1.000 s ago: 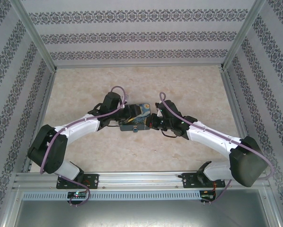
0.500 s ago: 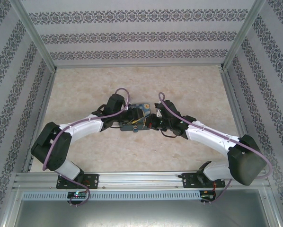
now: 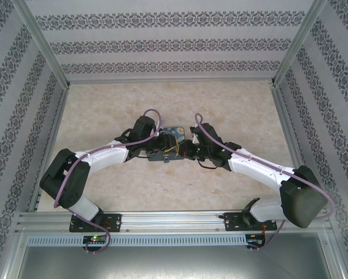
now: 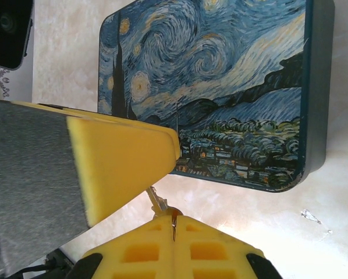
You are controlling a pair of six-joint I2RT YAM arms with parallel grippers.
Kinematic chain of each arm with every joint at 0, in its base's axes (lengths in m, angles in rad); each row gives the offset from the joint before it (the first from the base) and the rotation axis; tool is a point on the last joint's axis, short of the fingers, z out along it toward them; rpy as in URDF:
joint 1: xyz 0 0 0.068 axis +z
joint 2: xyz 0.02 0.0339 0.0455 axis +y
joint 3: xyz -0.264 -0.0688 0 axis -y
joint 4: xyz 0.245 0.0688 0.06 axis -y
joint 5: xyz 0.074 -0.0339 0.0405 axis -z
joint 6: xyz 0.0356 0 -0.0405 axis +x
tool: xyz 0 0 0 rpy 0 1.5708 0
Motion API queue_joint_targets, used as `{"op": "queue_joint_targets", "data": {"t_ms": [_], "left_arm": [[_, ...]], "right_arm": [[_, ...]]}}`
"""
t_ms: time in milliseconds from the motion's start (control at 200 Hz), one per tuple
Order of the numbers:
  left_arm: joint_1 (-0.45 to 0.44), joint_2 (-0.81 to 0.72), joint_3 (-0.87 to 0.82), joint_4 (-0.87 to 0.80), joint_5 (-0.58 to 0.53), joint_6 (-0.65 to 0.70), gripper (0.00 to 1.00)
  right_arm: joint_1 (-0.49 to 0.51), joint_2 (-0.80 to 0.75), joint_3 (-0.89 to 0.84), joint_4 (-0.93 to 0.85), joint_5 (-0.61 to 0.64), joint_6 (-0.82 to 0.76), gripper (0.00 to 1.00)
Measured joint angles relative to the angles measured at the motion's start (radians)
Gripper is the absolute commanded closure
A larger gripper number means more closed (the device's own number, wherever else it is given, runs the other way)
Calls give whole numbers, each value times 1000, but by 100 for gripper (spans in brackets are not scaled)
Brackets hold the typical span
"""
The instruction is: Unlock the padlock with the key
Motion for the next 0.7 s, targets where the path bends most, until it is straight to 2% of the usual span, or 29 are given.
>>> {"op": "queue_joint_targets", "data": {"t_ms": [285,465,600,699], "left_arm": [[-10,16,16,23,0,-6,100],[-12,18,24,28,-2,-9,100],[-12,18,27,35,-8,-7,100],[-12,18,33,35,-19,16,100]], "right_arm": [[-13,2,0,7,-1,0,100],[-22,5,0,13,-9,0,100],[-47,-5,-6,22,-24,7,61],[-100,-53,-32,34,-32,11,39]]}}
